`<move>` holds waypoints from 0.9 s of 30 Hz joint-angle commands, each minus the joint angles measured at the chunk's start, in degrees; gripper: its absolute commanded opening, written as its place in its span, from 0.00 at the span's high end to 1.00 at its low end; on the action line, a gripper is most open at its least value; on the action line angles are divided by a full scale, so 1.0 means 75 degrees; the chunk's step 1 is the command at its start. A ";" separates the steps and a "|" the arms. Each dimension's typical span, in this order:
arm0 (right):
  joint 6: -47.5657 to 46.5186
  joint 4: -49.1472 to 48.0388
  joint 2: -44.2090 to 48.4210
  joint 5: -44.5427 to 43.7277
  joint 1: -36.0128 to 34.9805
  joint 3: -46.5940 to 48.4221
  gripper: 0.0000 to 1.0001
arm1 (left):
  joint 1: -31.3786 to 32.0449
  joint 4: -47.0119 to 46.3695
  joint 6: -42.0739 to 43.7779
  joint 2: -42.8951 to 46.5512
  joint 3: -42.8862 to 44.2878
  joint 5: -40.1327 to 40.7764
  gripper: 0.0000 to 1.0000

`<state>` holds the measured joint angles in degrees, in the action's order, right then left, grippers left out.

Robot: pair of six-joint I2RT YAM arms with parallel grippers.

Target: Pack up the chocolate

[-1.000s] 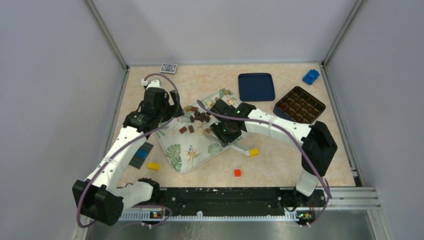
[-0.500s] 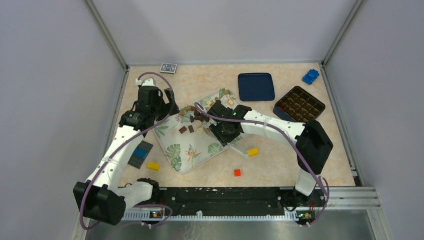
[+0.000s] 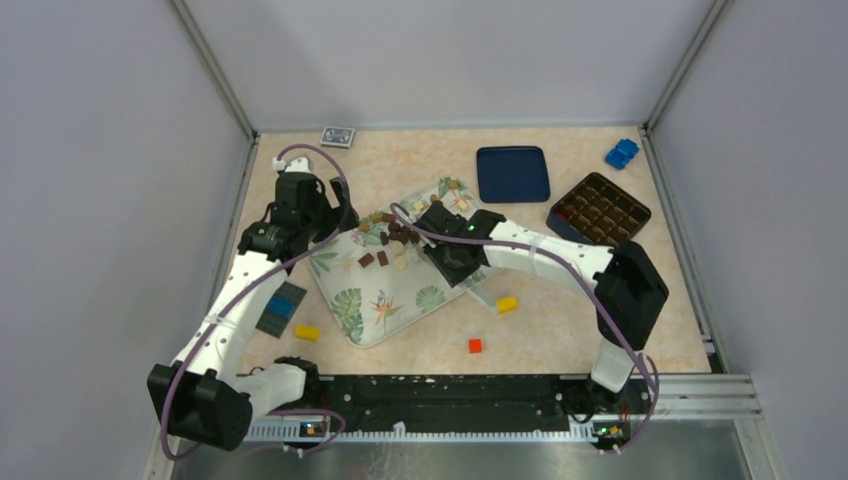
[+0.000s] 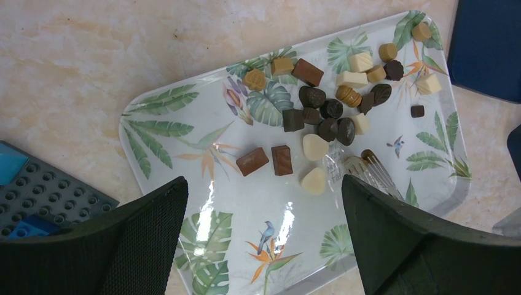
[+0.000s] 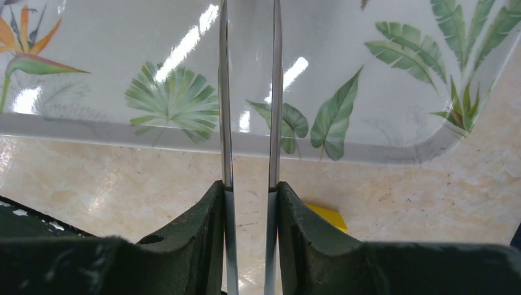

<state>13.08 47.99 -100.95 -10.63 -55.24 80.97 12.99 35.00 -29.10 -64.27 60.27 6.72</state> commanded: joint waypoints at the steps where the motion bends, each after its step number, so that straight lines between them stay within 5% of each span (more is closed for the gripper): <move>1: 0.0112 -0.0052 0.0880 -0.0336 0.0230 0.0020 0.87 | -0.0063 -0.0175 0.0118 0.0039 0.0296 -0.0154 0.01; 9: 0.0335 0.0172 0.2189 -0.0045 0.1863 -0.0693 0.88 | -0.0091 -0.0234 0.0171 0.0004 0.0314 -0.0205 0.01; 15: 0.0079 0.0455 0.3236 0.0040 0.4444 -0.1150 0.88 | -0.0104 -0.0278 0.0221 -0.0012 0.0322 -0.0286 0.01; 20: -0.0049 0.0482 0.3435 0.0682 0.6510 -0.1001 0.87 | -0.0115 -0.0339 0.0224 -0.0009 0.0276 -0.0325 0.01; 27: -0.0095 0.0255 0.2579 0.1628 0.7745 -0.0462 0.85 | -0.0139 -0.0332 0.0271 -0.0086 0.0280 -0.0392 0.01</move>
<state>13.47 51.07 -78.35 -3.31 0.08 72.62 12.38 34.52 -28.10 -64.42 60.34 4.51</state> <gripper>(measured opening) 0.300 0.987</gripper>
